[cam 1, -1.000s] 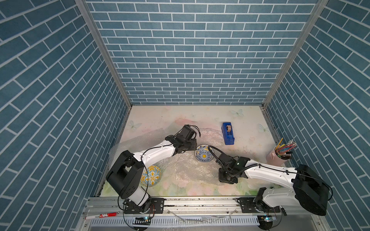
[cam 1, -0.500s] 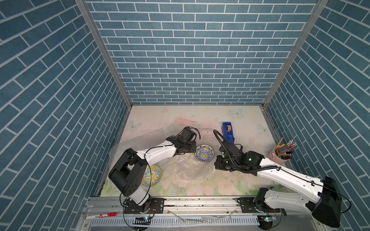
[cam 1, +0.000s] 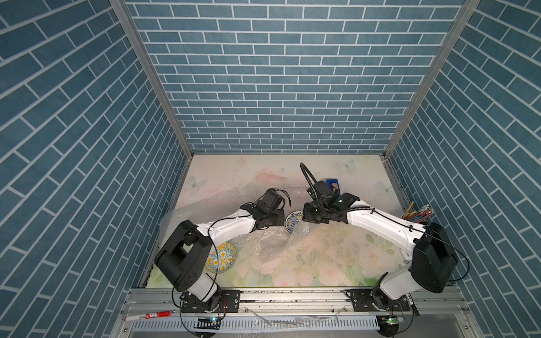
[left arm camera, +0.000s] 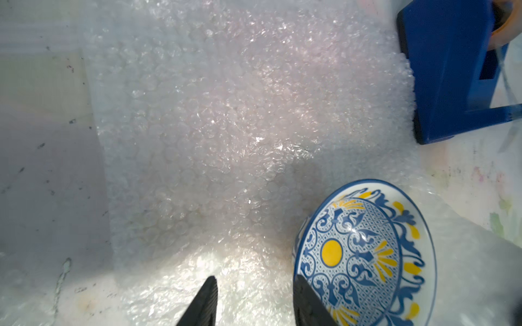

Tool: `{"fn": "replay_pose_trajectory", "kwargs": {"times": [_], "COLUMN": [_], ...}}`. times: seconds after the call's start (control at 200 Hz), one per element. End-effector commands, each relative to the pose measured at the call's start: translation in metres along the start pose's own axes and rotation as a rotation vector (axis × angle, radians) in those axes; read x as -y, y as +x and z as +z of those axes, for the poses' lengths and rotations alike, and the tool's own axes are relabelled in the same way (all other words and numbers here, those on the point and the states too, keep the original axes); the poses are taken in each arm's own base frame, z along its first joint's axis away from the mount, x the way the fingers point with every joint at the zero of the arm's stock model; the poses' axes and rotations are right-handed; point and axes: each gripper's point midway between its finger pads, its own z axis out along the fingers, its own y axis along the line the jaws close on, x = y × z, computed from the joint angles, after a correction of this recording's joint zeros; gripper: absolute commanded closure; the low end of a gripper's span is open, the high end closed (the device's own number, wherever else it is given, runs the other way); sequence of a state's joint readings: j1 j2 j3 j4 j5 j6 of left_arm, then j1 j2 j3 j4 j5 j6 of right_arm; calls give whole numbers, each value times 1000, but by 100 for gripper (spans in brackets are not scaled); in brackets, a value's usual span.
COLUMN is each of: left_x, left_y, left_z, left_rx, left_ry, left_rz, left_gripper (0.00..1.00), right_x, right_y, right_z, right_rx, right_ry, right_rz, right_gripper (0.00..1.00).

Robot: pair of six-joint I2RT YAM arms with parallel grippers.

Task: Wrap bowls in bubble wrap
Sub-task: Wrap the bowl in bubble wrap.

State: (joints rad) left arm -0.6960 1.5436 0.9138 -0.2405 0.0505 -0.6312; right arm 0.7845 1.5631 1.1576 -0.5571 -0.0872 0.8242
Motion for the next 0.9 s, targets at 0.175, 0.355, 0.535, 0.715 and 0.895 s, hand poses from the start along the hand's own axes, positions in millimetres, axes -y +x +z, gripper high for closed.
{"fn": "replay_pose_trajectory", "kwargs": {"times": [0.175, 0.355, 0.535, 0.715, 0.895], "left_x": [14, 36, 57, 57, 56], "left_y": [-17, -8, 8, 19, 22], "left_z": [-48, -52, -28, -1, 11], "left_rx": [161, 158, 85, 24, -12], "left_ry": [149, 252, 314, 289, 263], "left_rz": [-96, -110, -140, -178, -183], "left_gripper": [56, 56, 58, 57, 58], "right_x": [-11, -8, -11, -14, -17], "right_y": [-14, -10, -12, -17, -23], "right_z": [42, 61, 59, 50, 41], "right_rx": [-95, -146, -140, -119, -98], "right_ry": [-8, 5, -7, -12, -16], "right_rz": [-19, 8, 20, 21, 24], "right_gripper": [100, 100, 92, 83, 79]}}
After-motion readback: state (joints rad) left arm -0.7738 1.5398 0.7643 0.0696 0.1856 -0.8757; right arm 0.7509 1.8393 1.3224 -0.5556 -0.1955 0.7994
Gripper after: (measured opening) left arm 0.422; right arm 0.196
